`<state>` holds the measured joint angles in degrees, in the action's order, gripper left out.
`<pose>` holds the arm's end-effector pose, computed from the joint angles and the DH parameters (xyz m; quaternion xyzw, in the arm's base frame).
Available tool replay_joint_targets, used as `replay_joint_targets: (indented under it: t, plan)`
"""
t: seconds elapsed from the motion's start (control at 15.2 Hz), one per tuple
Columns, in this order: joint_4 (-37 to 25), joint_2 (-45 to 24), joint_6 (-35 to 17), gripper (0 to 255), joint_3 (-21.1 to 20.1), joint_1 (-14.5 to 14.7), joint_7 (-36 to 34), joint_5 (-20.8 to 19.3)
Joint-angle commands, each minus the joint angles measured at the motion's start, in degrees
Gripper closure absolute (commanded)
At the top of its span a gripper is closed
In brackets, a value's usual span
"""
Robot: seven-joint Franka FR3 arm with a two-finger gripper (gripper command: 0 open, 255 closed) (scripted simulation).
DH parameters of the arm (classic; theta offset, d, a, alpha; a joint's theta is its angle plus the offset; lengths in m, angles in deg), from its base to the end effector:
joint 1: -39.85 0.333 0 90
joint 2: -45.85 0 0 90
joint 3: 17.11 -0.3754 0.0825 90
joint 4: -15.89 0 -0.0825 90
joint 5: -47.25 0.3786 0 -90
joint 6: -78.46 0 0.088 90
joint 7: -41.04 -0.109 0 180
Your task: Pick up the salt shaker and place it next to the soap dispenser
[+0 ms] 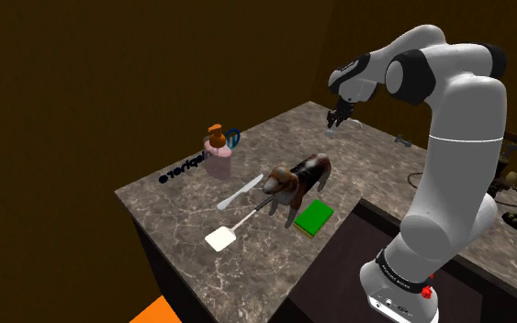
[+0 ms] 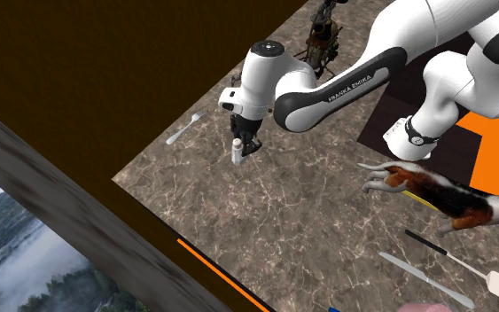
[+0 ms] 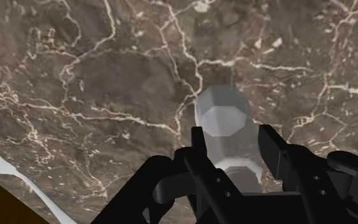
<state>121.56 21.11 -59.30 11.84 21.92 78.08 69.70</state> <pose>0.4900 -0.4620 0.3913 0.9763 -0.1873 0.1034 0.0327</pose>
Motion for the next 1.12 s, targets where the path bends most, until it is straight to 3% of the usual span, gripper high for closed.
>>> replay_joint_targets:
  t: [0.0, 0.46, 1.06]
  plan:
    - [0.0, 0.0, 0.0, 255, 0.0, 0.0, 0.0, 0.0]
    - [0.0, 0.0, 0.0, 255, 0.0, 0.0, 0.0, 0.0]
    - [-2.2, 3.5, 5.3, 255, 1.8, 1.1, -2.4, -3.2]
